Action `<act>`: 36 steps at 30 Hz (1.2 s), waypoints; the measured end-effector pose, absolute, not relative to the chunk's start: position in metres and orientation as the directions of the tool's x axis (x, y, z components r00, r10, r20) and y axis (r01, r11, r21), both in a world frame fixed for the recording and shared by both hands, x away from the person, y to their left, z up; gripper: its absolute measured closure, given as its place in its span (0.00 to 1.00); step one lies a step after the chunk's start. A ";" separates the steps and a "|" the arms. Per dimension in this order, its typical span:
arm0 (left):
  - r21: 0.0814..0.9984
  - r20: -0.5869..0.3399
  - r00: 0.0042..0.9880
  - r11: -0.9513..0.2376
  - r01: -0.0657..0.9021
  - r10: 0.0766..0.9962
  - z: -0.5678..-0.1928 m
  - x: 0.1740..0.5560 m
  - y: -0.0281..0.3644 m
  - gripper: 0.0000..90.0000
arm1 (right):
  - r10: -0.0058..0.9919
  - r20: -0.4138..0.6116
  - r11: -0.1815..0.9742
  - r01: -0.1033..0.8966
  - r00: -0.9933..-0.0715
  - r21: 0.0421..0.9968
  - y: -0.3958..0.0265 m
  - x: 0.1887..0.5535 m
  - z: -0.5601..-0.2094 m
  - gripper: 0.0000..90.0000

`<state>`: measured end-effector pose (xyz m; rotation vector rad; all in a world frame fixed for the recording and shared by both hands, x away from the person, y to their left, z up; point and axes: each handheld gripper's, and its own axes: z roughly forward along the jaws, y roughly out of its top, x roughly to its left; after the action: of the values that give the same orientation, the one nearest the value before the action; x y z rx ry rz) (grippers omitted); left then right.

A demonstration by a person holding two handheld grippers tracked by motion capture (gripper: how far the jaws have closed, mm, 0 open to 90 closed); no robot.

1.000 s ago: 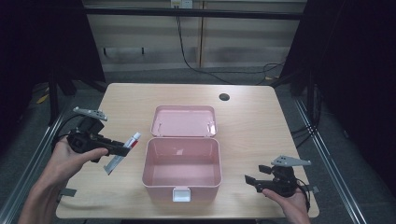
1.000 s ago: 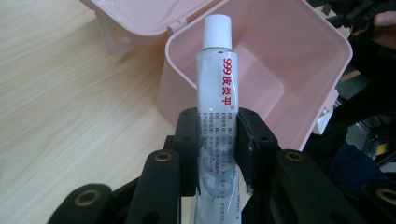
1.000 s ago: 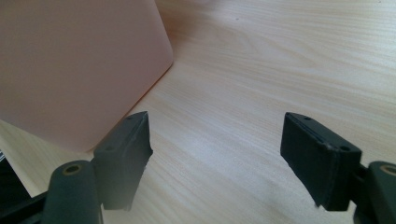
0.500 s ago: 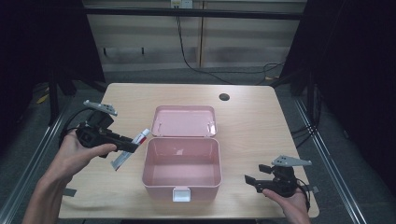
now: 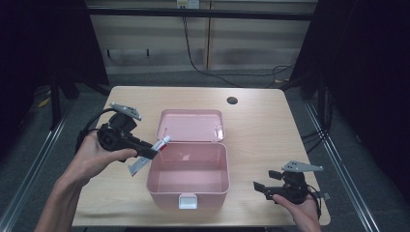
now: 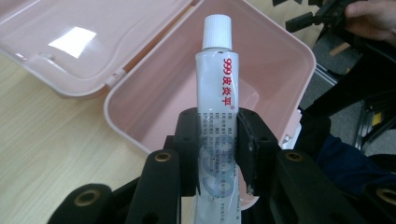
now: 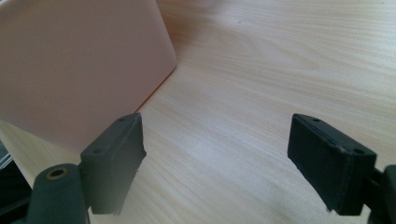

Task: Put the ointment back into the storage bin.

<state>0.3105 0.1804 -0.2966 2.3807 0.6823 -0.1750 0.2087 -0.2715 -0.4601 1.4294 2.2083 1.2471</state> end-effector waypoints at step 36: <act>0.477 -0.253 0.925 -0.794 0.376 0.285 -0.312 0.315 0.103 0.79 | 0.822 0.255 0.168 0.644 -0.510 0.746 -0.272 0.208 -0.460 0.18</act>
<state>0.3155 0.1026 -0.3116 2.5444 0.4720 -0.2272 0.2083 -0.2718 -0.4603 1.4276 2.2328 1.2572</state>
